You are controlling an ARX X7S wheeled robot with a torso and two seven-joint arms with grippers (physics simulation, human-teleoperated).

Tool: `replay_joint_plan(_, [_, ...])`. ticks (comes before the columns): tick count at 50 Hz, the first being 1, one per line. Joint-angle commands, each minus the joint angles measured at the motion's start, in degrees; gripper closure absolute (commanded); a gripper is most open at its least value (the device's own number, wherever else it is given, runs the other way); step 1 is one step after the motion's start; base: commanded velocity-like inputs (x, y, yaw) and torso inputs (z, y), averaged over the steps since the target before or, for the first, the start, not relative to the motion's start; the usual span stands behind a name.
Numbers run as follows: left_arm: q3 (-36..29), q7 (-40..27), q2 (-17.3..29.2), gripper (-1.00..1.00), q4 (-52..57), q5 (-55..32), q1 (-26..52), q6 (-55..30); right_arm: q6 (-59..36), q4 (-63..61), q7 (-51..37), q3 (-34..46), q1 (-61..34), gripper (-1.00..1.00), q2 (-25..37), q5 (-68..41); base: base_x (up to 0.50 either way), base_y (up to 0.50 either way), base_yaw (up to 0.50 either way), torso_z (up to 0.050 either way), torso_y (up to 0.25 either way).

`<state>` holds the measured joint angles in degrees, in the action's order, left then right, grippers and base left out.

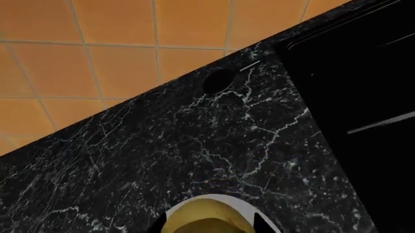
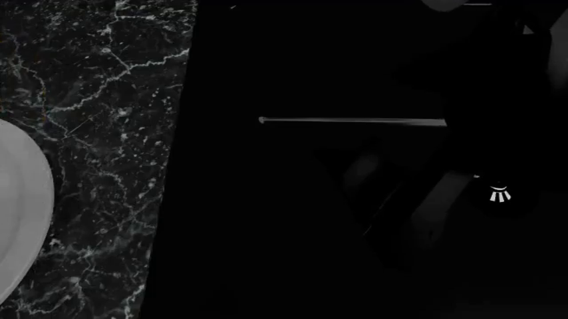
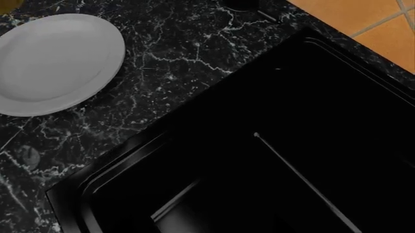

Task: Pick the potato from the sink and place it on the plate located on the counter

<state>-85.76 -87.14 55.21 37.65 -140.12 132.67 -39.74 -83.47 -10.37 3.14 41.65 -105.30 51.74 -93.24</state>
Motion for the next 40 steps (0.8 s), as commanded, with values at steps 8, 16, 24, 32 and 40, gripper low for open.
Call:
replay_joint_plan(8, [-4.3, -2.9, 6.6, 1.0, 0.0, -3.6, 2.3, -2.5, 1.6, -2.1, 3.0, -0.9, 1.1, -1.0, -0.9, 5.9, 0.0, 0.0, 0.0, 0.0, 0.0])
replay_joint_plan(16, [-5.5, -2.9, 7.3, 1.0, 0.4, -3.0, 2.3, -2.3, 1.9, -2.0, 3.1, -0.3, 0.9, -1.0, -0.9, 6.0, 0.0, 0.0, 0.0, 0.0, 0.0])
replay_joint_plan(24, [-9.0, -2.8, 7.6, 1.0, 1.6, -2.3, 2.3, 0.3, 2.2, -2.1, 3.0, 0.3, 0.9, -1.0, -0.8, 6.2, 0.0, 0.0, 0.0, 0.0, 0.0])
replay_joint_plan(32, [-11.6, -2.3, 7.7, 1.0, 2.3, 0.0, 1.0, 2.2, 2.0, -2.1, 2.6, 0.5, 0.4, -1.0, -0.4, 5.6, 0.0, 0.0, 0.0, 0.0, 0.0])
replay_joint_plan(40, [-12.7, -0.8, 8.6, 1.0, 2.5, 2.6, -2.0, 3.4, 2.1, -2.1, 2.1, 0.9, 0.3, -1.0, -0.3, 5.1, 0.0, 0.0, 0.0, 0.0, 0.0])
